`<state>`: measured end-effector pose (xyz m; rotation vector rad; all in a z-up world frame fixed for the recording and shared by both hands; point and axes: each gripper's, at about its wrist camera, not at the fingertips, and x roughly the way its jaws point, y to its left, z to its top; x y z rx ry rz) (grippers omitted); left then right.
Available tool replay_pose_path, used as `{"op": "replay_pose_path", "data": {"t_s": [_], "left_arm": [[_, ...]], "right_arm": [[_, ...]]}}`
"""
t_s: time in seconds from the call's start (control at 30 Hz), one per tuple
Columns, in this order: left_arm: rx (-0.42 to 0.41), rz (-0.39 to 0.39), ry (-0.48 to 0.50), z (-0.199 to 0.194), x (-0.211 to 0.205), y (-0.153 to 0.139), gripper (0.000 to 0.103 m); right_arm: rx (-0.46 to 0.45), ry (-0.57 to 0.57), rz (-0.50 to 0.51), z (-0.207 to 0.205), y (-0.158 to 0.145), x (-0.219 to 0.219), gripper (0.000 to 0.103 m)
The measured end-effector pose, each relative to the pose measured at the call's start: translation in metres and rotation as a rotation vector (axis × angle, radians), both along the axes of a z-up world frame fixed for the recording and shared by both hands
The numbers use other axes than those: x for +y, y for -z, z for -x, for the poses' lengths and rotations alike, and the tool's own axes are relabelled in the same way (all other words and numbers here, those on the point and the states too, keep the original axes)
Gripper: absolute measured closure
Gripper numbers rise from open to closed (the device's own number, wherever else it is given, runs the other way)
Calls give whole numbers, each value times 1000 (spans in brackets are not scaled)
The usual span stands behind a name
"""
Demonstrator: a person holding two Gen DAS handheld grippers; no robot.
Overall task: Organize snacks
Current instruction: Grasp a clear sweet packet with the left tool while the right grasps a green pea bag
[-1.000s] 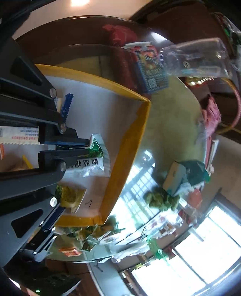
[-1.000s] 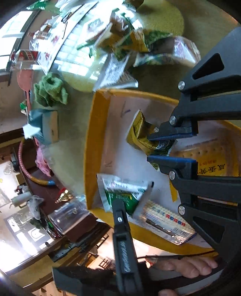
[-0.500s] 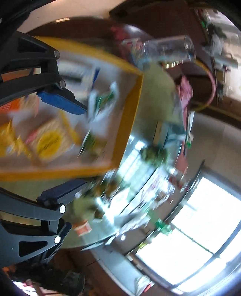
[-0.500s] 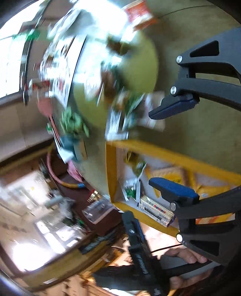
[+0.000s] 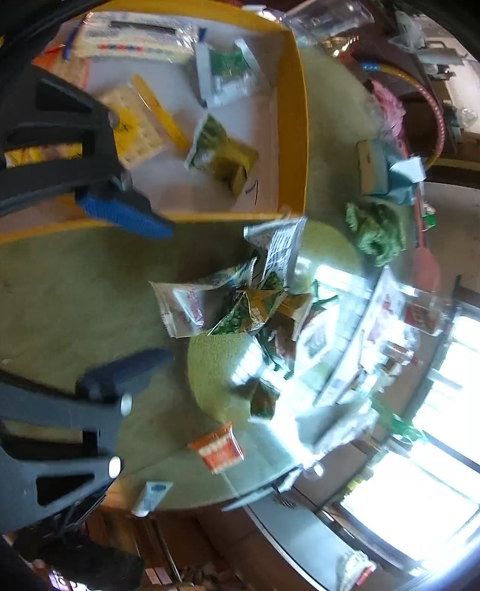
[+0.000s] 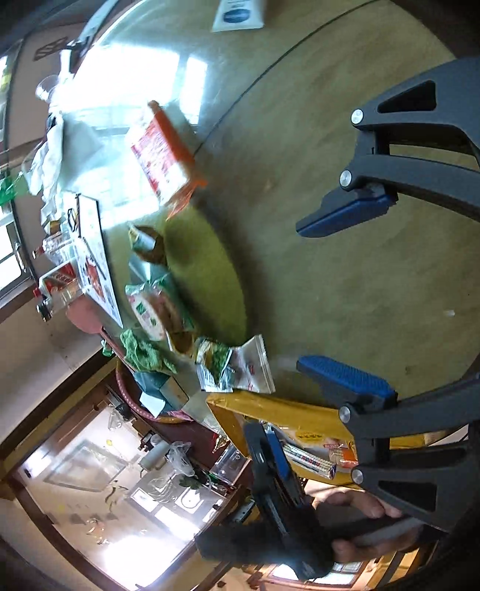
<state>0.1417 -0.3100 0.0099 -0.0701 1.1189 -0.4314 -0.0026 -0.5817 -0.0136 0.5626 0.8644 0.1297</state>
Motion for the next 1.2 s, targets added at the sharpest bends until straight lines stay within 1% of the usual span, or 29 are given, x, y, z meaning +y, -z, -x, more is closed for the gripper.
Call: {"op": "replay_pose_path", "data": {"t_s": [0.03,0.07,0.2,0.3,0.37,0.4,0.47,0.53,0.6,0.67,0.73,0.87,0.93,1.0,1.07,1.13,1.2], "left_arm": [[12,-8,6,-5,-5,4,58],[16,-13,8,-8,-8,6,59],[31,-77,-3,-20,-25,19,59],[37,-98,-11,-26,-29,26,59],[38,-106,-18,-28,-31,30,68],[27,-113,-14,-27,-33,30,69],[7,-130,-7,-23,-33,26,98],[11,-105,23,-16,-30,23,102],[4,-109,49,0,-24,21,103],[-5,-97,77,17,-17,19,103],[-4,-64,80,33,-7,20,103],[36,23,83,64,12,24,103],[23,42,79,76,17,24,103],[9,48,61,84,23,24,103],[12,69,61,87,27,23,103],[-8,78,57,89,31,19,103],[-11,91,54,86,30,18,103]], "right_arm": [[-1,-1,-7,0,2,-4,36],[-3,-2,-11,0,3,-6,36],[-13,-5,-28,-2,5,-13,36],[-17,-11,-33,-5,7,-14,36],[-19,-19,-33,-8,7,-15,36],[-19,-21,-28,-9,7,-15,36],[-15,-25,-19,-14,6,-14,36],[-16,-26,-9,-19,3,-16,36],[-14,-27,13,-28,-2,-18,36],[-2,-33,32,-41,-7,-21,36],[10,-33,35,-61,-12,-27,36],[61,20,17,-103,-13,-48,36],[93,48,12,-129,-9,-59,36],[129,77,35,-149,-4,-62,36],[144,68,49,-152,0,-52,36],[124,-1,43,-146,2,-30,36],[110,-69,68,-145,2,-6,36]]}}
